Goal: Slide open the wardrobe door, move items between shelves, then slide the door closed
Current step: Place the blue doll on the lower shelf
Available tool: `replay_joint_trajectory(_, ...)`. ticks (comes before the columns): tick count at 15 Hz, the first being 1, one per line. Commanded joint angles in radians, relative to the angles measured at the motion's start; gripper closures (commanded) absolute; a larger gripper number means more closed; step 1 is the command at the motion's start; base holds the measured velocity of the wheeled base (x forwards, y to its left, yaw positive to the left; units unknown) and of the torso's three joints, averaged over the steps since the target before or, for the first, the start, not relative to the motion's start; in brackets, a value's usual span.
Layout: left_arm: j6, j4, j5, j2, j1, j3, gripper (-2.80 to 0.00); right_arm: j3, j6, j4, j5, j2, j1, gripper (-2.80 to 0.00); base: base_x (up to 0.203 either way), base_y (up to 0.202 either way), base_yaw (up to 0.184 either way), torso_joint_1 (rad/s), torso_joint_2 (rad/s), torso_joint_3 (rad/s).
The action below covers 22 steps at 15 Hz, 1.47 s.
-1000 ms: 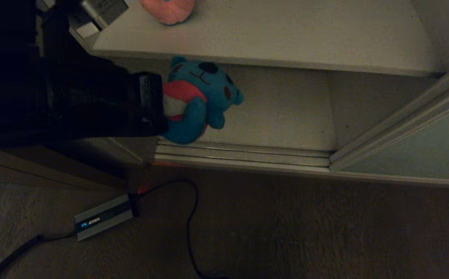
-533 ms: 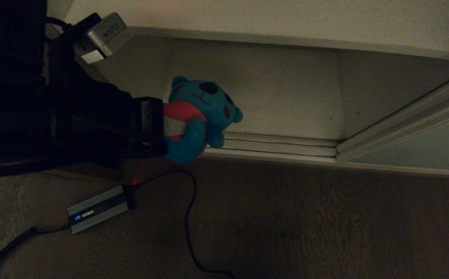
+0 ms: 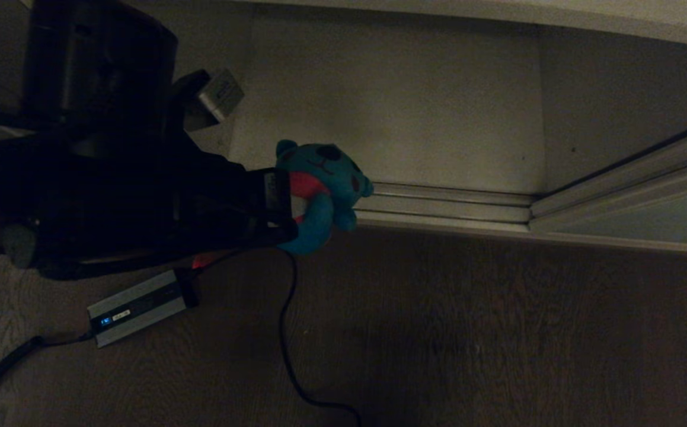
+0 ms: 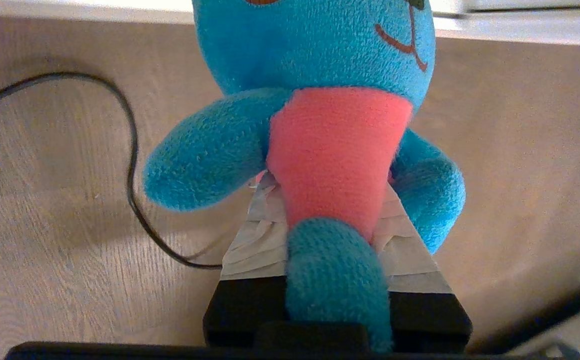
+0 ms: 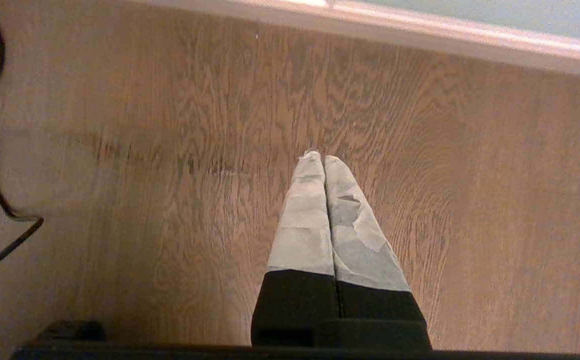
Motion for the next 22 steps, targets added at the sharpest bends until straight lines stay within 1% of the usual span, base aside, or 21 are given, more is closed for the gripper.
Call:
replay_joint_trajectory(1,-0.022,-0.038,0.046,0.084,0.003,0.016,0.00,0.003,0.000,0.000,0.001,0.000,0.000,0.00,0.000,0.000,0.000,0.005,0.00,-0.196)
replay_joint_trajectory(3,-0.039,-0.117,0.083,0.124,0.020,0.022,0.00,0.004,0.000,0.000,0.001,0.000,0.000,0.00,0.000,0.000,0.000,0.005,0.00,-0.202)
replay_joint_trajectory(5,-0.043,-0.175,0.105,0.167,0.042,0.023,0.00,0.005,0.000,0.000,0.001,0.001,0.000,0.00,0.000,0.000,0.000,0.004,0.00,-0.204)
replay_joint_trajectory(9,-0.049,-0.316,0.115,0.254,0.092,0.005,0.00,0.003,0.000,0.000,0.001,0.000,0.000,0.00,0.000,0.000,0.000,0.005,0.00,-0.192)
replay_joint_trajectory(11,-0.040,-0.426,0.113,0.311,0.119,-0.038,0.00,0.004,0.000,0.000,0.001,0.000,0.000,0.00,0.000,0.000,0.000,0.004,0.00,-0.195)
replay_joint_trajectory(13,-0.006,-0.509,0.112,0.357,0.138,-0.103,0.00,0.004,0.000,0.000,0.001,0.000,0.000,0.00,0.000,0.000,0.000,0.007,0.00,-0.092)
replay_joint_trajectory(14,0.019,-0.538,0.109,0.371,0.144,-0.122,0.00,0.003,0.000,0.000,0.001,0.000,0.000,0.00,0.000,0.000,0.000,0.002,0.00,-0.032)
replay_joint_trajectory(16,0.068,-0.651,0.103,0.403,0.146,-0.156,0.00,0.003,0.000,0.000,0.001,0.001,0.000,0.00,0.000,0.000,0.000,0.000,0.00,0.000)
replay_joint_trajectory(18,0.122,-0.714,0.095,0.458,0.149,-0.185,0.00,0.003,0.000,0.000,0.001,0.001,0.000,0.00,0.000,0.000,0.000,0.000,0.00,0.000)
replay_joint_trajectory(20,0.168,-0.757,0.092,0.532,0.172,-0.211,0.00,0.003,0.000,0.000,0.001,0.001,0.000,0.00,0.000,0.000,0.000,0.000,0.00,0.000)
replay_joint_trajectory(22,0.200,-0.852,0.092,0.607,0.200,-0.248,0.00,0.003,0.000,0.000,0.001,0.000,0.000,0.00,0.000,0.000,0.000,0.000,0.00,0.000)
